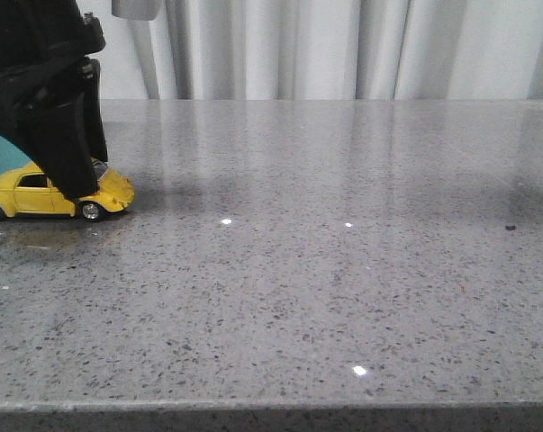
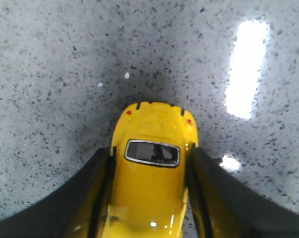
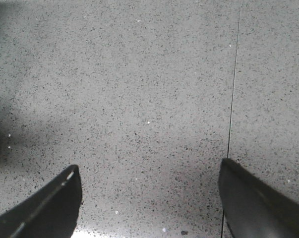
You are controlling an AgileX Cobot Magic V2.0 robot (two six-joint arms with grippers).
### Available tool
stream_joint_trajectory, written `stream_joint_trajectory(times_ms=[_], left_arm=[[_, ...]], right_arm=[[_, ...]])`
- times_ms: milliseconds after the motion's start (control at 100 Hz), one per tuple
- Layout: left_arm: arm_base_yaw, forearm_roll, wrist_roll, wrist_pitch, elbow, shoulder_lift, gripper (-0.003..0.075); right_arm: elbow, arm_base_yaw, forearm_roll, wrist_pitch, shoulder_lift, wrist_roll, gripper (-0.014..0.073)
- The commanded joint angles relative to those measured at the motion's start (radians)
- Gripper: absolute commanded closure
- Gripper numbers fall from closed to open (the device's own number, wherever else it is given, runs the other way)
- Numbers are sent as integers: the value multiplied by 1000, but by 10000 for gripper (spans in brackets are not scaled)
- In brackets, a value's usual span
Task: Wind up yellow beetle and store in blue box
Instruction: 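Lower the left gripper over the beetle and close on its body, then lift the beetle with the left gripper and carry it over the box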
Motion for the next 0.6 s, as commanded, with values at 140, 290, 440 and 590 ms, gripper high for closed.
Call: stream_joint_trajectory(times_ms=[140,290,440,590], left_arm=[[-3,-14,-12,-6,-81,-38,603],[-3,-17,-71,-5,-221,-38,603],[-1,44,-226,-5,-398,-38,603],[-1,186,-424,12,-547,-38,603]], right_arm=[[-23,0,-9,-61,-30,-8,24],[-23,0,-9,-62,-30,-8,24],[-23,0,-9,-62,-30,-8,24],[-23,0,-9,-62,-30,-8,24]])
